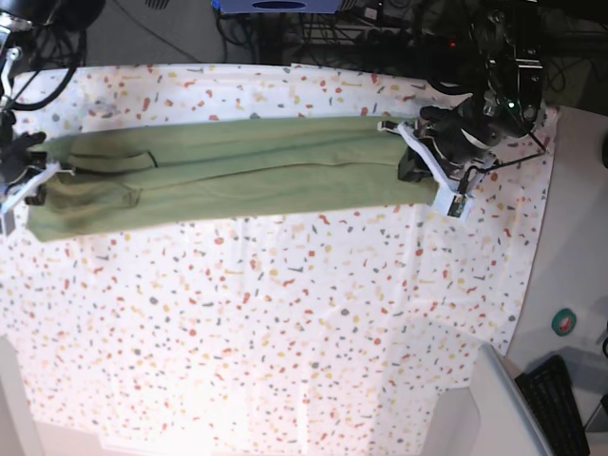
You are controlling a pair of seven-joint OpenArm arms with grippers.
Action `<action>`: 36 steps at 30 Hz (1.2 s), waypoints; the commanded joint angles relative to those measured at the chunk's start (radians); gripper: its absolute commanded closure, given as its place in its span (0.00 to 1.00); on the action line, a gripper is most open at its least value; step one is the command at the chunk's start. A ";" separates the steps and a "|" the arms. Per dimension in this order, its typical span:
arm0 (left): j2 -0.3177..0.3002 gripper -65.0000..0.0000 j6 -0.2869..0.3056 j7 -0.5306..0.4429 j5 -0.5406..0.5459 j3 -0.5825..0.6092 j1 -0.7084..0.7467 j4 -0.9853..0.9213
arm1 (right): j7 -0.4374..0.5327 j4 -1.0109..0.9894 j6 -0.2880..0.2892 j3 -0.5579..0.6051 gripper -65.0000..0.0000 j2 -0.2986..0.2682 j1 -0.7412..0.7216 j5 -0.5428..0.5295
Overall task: Layout the t-shirt on the table in an organized manner, then fold the t-shirt properly
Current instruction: 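Release and regrasp the shirt ends with both grippers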
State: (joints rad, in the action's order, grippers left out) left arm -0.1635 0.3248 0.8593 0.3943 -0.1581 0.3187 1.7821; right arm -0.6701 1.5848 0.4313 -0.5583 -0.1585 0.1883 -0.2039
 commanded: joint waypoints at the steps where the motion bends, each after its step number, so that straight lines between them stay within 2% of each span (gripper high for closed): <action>1: 0.000 1.00 0.003 -0.019 0.004 -0.001 -0.010 -0.009 | 0.028 -0.007 -0.005 -0.009 1.00 -0.023 -0.029 -0.001; 13: 0.015 1.00 0.001 -0.024 0.004 -0.008 -0.039 -0.206 | 0.029 -0.277 -0.005 -0.010 1.00 -0.029 -0.145 -0.001; 20: 0.011 1.00 0.001 -0.025 0.004 -0.011 -0.048 -0.256 | 0.168 -0.476 -0.005 -0.010 1.00 -0.059 -0.175 0.002; 24: -0.006 1.00 0.000 -0.024 0.005 -0.011 -0.051 -0.241 | 0.169 -0.415 -0.005 -0.015 1.00 -0.059 -0.155 0.002; 30: -0.012 1.00 0.000 -0.018 0.010 -0.013 0.027 -0.018 | 0.169 -0.174 -0.005 -0.013 1.00 -0.051 -0.048 0.002; 33: -0.006 1.00 0.000 -0.018 0.012 -0.001 0.050 0.055 | 0.169 -0.145 -0.005 -0.016 1.00 -0.051 -0.029 0.002; 36: 0.037 1.00 0.000 -0.018 0.004 -0.007 0.029 0.034 | 0.169 -0.143 -0.005 -0.013 1.00 -0.051 -0.026 0.002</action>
State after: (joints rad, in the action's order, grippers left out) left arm -0.1242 0.3241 0.8547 0.3920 -0.1623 0.3553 1.8053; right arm -0.5201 1.4208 0.4259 -0.5694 -0.1925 0.1680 -0.1940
